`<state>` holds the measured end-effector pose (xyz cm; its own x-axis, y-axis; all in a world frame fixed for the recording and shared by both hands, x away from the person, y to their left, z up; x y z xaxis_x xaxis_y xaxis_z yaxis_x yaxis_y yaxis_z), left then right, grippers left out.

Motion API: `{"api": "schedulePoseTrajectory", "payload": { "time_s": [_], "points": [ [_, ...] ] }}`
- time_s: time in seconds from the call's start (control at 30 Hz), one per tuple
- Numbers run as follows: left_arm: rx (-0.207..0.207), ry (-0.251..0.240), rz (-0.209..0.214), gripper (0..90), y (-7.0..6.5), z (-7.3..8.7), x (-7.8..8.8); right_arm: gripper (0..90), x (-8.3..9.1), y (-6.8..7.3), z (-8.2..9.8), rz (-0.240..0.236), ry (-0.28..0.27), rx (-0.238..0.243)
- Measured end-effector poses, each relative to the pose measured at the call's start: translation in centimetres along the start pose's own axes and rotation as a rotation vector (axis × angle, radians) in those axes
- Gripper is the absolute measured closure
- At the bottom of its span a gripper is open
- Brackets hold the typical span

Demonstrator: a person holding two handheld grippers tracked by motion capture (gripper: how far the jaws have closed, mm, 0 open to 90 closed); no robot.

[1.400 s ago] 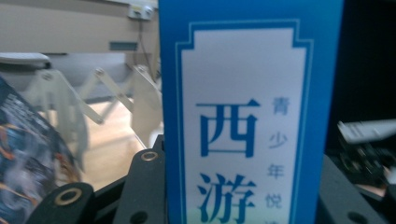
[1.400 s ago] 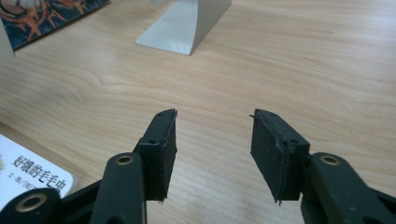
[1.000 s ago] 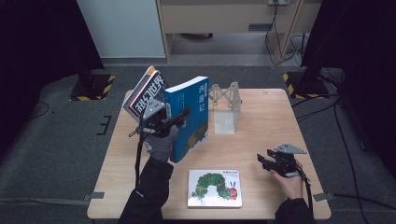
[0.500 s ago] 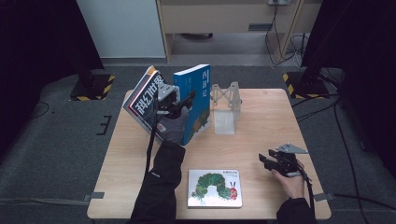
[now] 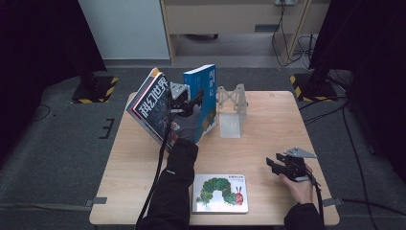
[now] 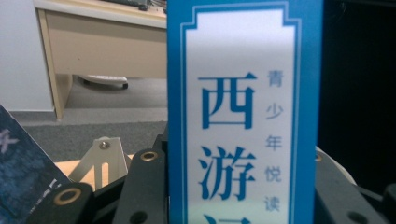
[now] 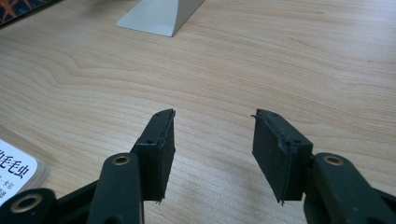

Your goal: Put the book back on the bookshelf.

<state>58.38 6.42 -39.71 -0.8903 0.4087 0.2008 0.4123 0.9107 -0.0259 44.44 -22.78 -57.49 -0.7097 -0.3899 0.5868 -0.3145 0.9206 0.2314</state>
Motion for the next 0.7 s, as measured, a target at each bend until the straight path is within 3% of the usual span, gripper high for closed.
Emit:
{"api": "schedulePoseTrajectory", "payload": {
  "time_s": [0.37, 0.53, 0.7],
  "points": [
    [-0.014, 0.014, 0.005, 61.1, -0.8, 2.4, -1.3, 49.0, -0.1, 0.0, 0.0, 0.004, -0.004, 0.003],
    [-0.013, -0.005, 0.012, 60.9, -1.0, 2.6, -0.8, 49.1, 0.0, 0.0, -0.1, 0.002, -0.009, 0.004],
    [-0.051, 0.003, 0.023, 60.0, -1.3, 3.2, 0.2, 48.9, 0.0, 0.1, 0.0, 0.004, -0.005, 0.005]
  ]
}}
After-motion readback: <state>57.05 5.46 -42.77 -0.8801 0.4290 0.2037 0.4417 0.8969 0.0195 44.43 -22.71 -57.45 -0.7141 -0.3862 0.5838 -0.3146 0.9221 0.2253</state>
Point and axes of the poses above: each handheld gripper's, and its own axes: x roughly backward along the jaws, z roughly out of its underside, y roughly to its left, the point moved 10 cm from there along -x, roughly forward along the jaws, and after that the axes turned 10 degrees about -x, right-handed, at the moved point
